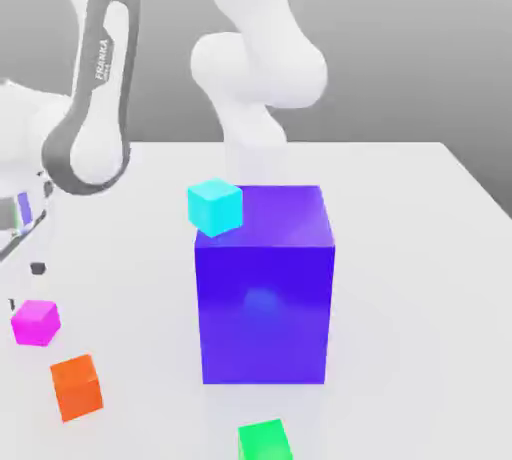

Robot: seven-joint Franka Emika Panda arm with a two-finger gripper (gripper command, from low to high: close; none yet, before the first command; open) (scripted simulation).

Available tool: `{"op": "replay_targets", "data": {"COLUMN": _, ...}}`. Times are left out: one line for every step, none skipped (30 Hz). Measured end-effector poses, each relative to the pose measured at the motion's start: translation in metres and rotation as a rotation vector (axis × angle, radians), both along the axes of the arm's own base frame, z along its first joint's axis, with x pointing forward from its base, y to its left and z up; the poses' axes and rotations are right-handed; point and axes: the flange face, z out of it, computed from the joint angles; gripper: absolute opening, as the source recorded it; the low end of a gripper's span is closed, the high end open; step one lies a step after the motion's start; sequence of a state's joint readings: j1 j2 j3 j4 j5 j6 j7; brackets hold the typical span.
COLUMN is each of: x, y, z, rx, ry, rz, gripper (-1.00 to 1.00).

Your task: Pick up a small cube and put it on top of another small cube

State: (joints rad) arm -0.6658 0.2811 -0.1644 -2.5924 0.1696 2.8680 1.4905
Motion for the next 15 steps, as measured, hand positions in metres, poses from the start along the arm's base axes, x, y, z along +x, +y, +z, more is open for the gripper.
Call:
{"op": "replay_targets", "data": {"x": -0.001, "y": 0.0, "z": -0.012, "rx": 0.001, "ry": 0.001, "rz": -0.002, "gripper": 0.0}}
{"op": "replay_targets", "data": {"x": -0.001, "y": 0.0, "z": -0.023, "rx": 0.0, "ry": 0.002, "rz": -0.003, "gripper": 0.0}}
{"op": "replay_targets", "data": {"x": -0.002, "y": 0.001, "z": -0.03, "rx": 0.001, "ry": 0.002, "rz": -0.003, "gripper": -1.0}}
{"op": "replay_targets", "data": {"x": -0.002, "y": 0.001, "z": -0.03, "rx": 0.001, "ry": 0.002, "rz": -0.003, "gripper": -1.0}}
{"op": "replay_targets", "data": {"x": -0.002, "y": 0.001, "z": -0.03, "rx": 0.001, "ry": 0.002, "rz": -0.003, "gripper": -1.0}}
{"op": "replay_targets", "data": {"x": -0.002, "y": 0.001, "z": -0.03, "rx": 0.0, "ry": 0.001, "rz": -0.003, "gripper": -1.0}}
{"op": "replay_targets", "data": {"x": -0.002, "y": 0.001, "z": -0.03, "rx": 0.0, "ry": 0.001, "rz": -0.003, "gripper": -1.0}}
{"op": "replay_targets", "data": {"x": -0.002, "y": 0.001, "z": -0.03, "rx": -0.001, "ry": 0.001, "rz": -0.003, "gripper": -1.0}}
{"op": "replay_targets", "data": {"x": -0.002, "y": 0.001, "z": -0.034, "rx": 0.0, "ry": 0.001, "rz": -0.003, "gripper": -1.0}}
{"op": "replay_targets", "data": {"x": -0.002, "y": 0.001, "z": -0.03, "rx": 0.0, "ry": 0.001, "rz": -0.003, "gripper": -1.0}}
{"op": "replay_targets", "data": {"x": -0.001, "y": 0.0, "z": -0.022, "rx": 0.0, "ry": 0.001, "rz": -0.004, "gripper": -1.0}}
{"op": "replay_targets", "data": {"x": -0.001, "y": 0.0, "z": -0.013, "rx": 0.0, "ry": 0.0, "rz": -0.004, "gripper": -1.0}}
{"op": "replay_targets", "data": {"x": -0.001, "y": 0.0, "z": -0.002, "rx": 0.0, "ry": 0.0, "rz": -0.004, "gripper": -1.0}}
{"op": "replay_targets", "data": {"x": -0.001, "y": 0.0, "z": 0.009, "rx": 0.0, "ry": 0.0, "rz": -0.003, "gripper": -1.0}}
{"op": "replay_targets", "data": {"x": -0.001, "y": 0.0, "z": 0.02, "rx": 0.0, "ry": 0.0, "rz": -0.003, "gripper": -1.0}}
